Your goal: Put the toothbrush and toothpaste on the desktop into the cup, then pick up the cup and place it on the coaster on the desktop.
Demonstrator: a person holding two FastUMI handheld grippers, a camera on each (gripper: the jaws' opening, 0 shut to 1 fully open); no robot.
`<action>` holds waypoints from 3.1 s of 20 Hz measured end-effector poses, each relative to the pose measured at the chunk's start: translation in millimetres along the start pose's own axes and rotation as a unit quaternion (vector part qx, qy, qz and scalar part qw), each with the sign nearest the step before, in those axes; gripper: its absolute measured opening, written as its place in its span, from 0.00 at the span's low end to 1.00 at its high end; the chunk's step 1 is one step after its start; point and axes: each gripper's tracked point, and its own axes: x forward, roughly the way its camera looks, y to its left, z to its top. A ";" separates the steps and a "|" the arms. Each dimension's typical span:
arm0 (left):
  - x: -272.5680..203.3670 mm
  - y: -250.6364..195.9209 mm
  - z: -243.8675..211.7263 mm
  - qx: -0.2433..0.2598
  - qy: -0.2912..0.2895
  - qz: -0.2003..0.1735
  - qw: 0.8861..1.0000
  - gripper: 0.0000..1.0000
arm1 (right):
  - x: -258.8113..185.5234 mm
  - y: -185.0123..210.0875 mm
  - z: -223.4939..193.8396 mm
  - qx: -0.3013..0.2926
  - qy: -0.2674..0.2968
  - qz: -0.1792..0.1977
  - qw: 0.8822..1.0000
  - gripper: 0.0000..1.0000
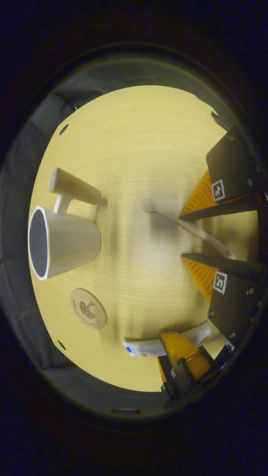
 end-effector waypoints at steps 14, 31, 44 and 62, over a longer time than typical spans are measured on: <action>-1.6 -1.8 5.9 -0.002 -0.009 -0.003 1.000 0.23 | 2.2 -3.0 6.8 0.028 0.003 0.024 0.999 0.02; -19.0 1.5 5.6 -0.012 -0.020 -0.010 1.000 0.22 | -85.8 -2.4 53.6 0.080 -0.104 0.095 0.987 0.02; -37.5 6.7 -14.7 -0.026 -0.014 -0.018 0.999 0.22 | -148.1 -17.2 212.0 0.155 -0.241 0.130 0.949 0.02; -89.2 63.4 -20.0 -0.050 -0.012 0.015 0.999 0.22 | -92.1 -4.4 265.0 0.137 -0.293 0.084 0.942 0.03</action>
